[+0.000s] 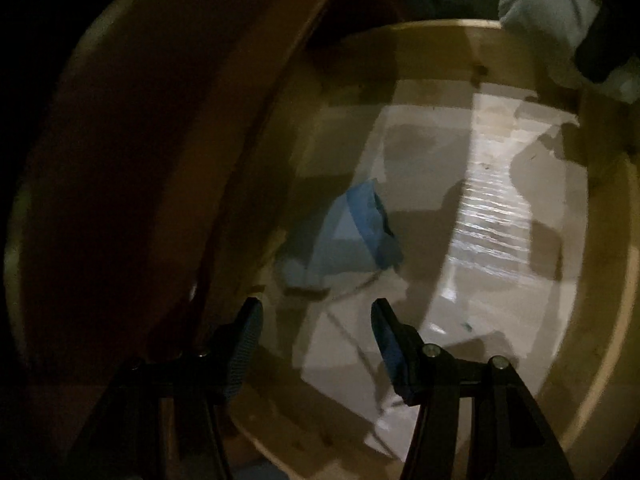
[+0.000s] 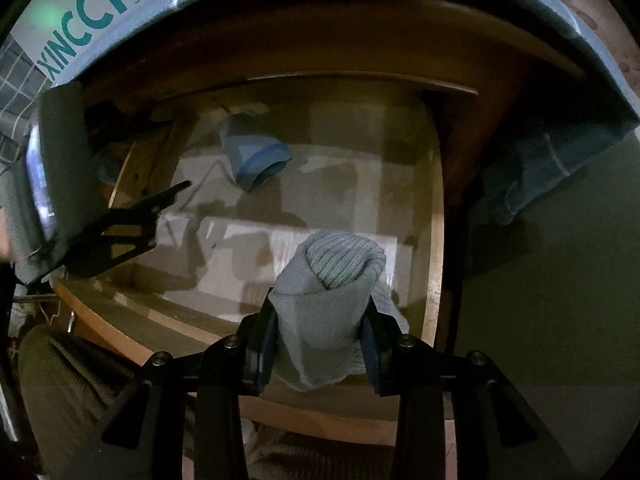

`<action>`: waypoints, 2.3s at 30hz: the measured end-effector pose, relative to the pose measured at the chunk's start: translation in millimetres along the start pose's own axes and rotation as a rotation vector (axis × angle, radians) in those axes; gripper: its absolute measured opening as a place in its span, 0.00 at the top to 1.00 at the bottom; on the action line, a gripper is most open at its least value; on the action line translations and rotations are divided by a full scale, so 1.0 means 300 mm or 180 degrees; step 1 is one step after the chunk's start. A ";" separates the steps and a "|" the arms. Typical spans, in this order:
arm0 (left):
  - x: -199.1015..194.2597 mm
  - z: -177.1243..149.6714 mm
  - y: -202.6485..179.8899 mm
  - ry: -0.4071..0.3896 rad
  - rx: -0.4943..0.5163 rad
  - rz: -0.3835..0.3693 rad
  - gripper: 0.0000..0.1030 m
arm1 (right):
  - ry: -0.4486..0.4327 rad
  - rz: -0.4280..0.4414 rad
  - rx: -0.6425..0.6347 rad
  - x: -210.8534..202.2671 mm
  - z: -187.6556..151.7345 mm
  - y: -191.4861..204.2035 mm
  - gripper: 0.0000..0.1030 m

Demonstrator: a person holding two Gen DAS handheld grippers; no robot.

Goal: Take underwear out of drawer
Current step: 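Lift the grey sock with the right gripper while the left gripper reaches into the drawer, then grasp the light blue cloth with the left gripper while the right gripper holds the grey sock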

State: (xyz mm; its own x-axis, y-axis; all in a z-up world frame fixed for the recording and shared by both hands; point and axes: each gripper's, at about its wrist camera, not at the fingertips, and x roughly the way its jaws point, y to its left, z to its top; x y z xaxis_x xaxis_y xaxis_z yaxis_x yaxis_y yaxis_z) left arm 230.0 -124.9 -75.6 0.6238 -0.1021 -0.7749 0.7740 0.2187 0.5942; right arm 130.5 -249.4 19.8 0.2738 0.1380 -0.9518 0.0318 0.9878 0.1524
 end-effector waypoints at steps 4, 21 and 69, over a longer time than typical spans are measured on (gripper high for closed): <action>0.042 0.003 -0.051 -0.0054 0.0337 -0.0028 0.46 | 0.0027 0.0046 0.0055 0.003 0.002 -0.011 0.68; 0.148 0.038 -0.120 -0.0111 0.0855 0.0262 0.46 | 0.0072 0.0163 0.0062 0.003 -0.004 -0.011 0.68; -0.262 -0.180 0.123 0.0437 -0.2189 -0.0981 0.79 | -0.0008 0.0046 -0.0014 -0.005 -0.005 -0.004 0.67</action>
State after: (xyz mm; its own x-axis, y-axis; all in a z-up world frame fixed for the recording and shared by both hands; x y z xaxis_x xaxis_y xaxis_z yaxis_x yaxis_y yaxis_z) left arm 203.6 -56.4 -4.4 0.3367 -0.1446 -0.9304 0.6408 0.7592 0.1139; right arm 128.7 -250.6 20.6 0.2765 0.1522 -0.9489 0.0236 0.9860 0.1650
